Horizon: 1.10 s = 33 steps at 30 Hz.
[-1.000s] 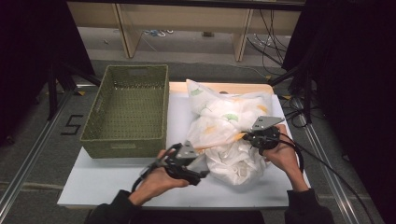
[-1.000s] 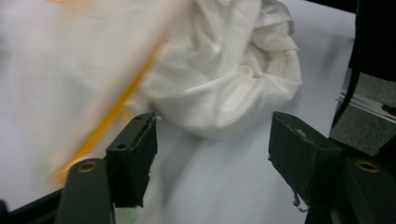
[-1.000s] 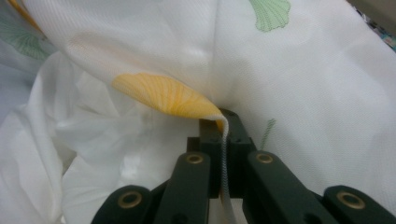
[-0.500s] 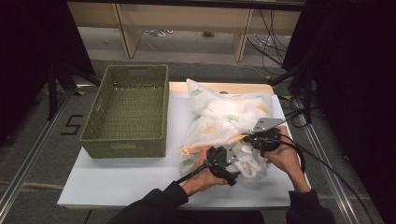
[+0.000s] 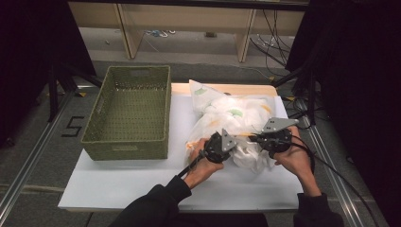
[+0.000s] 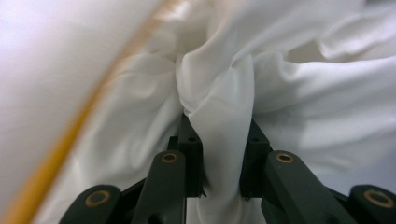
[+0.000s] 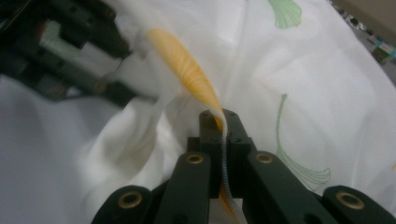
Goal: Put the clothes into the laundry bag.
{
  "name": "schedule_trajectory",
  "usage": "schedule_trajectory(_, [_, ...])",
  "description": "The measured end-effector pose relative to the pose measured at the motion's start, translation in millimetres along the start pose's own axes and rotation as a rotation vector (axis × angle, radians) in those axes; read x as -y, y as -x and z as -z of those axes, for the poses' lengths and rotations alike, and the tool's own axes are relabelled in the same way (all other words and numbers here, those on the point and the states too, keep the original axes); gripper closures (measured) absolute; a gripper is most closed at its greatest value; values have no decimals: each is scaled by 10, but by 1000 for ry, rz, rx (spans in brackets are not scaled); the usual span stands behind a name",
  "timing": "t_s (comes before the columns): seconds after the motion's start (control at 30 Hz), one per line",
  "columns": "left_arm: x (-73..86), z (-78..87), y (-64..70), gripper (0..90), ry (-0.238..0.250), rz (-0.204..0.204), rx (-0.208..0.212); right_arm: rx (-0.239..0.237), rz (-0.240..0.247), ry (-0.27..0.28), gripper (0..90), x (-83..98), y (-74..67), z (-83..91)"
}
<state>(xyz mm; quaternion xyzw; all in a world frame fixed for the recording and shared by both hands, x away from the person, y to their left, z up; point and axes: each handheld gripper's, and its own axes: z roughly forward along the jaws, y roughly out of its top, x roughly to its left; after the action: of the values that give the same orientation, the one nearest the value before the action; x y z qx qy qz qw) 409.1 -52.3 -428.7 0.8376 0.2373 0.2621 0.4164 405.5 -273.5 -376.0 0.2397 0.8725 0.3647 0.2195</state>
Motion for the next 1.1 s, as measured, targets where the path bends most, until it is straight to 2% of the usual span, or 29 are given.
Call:
schedule_trajectory(0.03, [-20, 4, -26, 751, 24, 35, -18, 1, 1, 11, 899, -23, -5, 48])
schedule_trajectory(0.07, [-44, 16, -83, 751, 30, 45, -33, 1, 11, 29, 899, -68, -15, 129])
schedule_trajectory(0.1, [-59, 6, -113, 751, 40, 59, -46, 1, 11, 29, 899, -68, -15, 129])
schedule_trajectory(0.17, [-82, -76, -209, 750, 64, 110, -97, -3, 23, 34, 899, -102, -56, 191])
schedule_trajectory(0.2, [-79, -115, -242, 749, 64, 112, -110, -9, 32, 32, 899, -119, -76, 206])
schedule_trajectory(0.23, [-61, -182, -272, 747, 64, 132, -133, -7, 35, 26, 899, -123, -88, 203])
schedule_trajectory(0.27, [-30, -257, -302, 744, 48, 144, -158, -8, 39, 17, 899, -121, -100, 184])
schedule_trajectory(0.3, [12, -339, -321, 739, 21, 163, -168, -4, 53, 1, 899, -106, -111, 149])
schedule_trajectory(0.33, [57, -404, -352, 732, -9, 168, -177, -10, 39, -21, 899, -82, -132, 109])
schedule_trajectory(0.37, [103, -463, -378, 725, -22, 193, -180, -26, 53, -32, 899, -57, -136, 53])
schedule_trajectory(0.4, [144, -483, -411, 714, -53, 202, -171, -32, 46, -49, 899, -30, -147, 2])
schedule_trajectory(0.43, [171, -493, -422, 698, -62, 228, -156, -36, 40, -65, 899, -1, -149, -49])
schedule_trajectory(0.47, [183, -476, -422, 679, -72, 235, -140, -40, 35, -76, 899, 25, -159, -101])
schedule_trajectory(0.5, [186, -438, -427, 650, -92, 216, -111, -49, 34, -93, 899, 43, -161, -137])
schedule_trajectory(0.53, [188, -393, -417, 593, -100, 219, -96, -40, 29, -92, 899, 62, -169, -173])
schedule_trajectory(0.6, [205, -262, -413, 454, -114, 243, -70, -47, 42, -93, 899, 77, -152, -208])
schedule_trajectory(0.67, [224, -131, -387, 424, -140, 279, -12, -49, 38, -92, 899, 77, -155, -208])
schedule_trajectory(0.7, [236, -86, -368, 395, -139, 272, 0, -44, 23, -91, 899, 73, -162, -194])
schedule_trajectory(0.77, [260, 38, -297, 341, -166, 255, 15, -56, 38, -92, 898, 62, -146, -183])
schedule_trajectory(0.8, [273, 93, -256, 299, -181, 245, 34, -43, 35, -82, 898, 69, -148, -187])
schedule_trajectory(0.9, [330, 218, -112, 253, -205, 208, 78, -48, 20, -95, 898, 70, -135, -168])
schedule_trajectory(0.93, [346, 224, -81, 235, -209, 205, 88, -47, 24, -83, 898, 74, -136, -177])
schedule_trajectory(1.0, [381, 209, 3, 197, -224, 250, 116, -42, 19, -85, 898, 76, -138, -176])
schedule_trajectory(1.03, [393, 185, 49, 185, -230, 255, 134, -52, 32, -93, 898, 71, -131, -173])
schedule_trajectory(1.07, [402, 153, 88, 179, -241, 239, 159, -53, 30, -92, 898, 69, -133, -174])
schedule_trajectory(1.1, [408, 106, 128, 172, -241, 236, 155, -53, 30, -91, 898, 68, -131, -176])
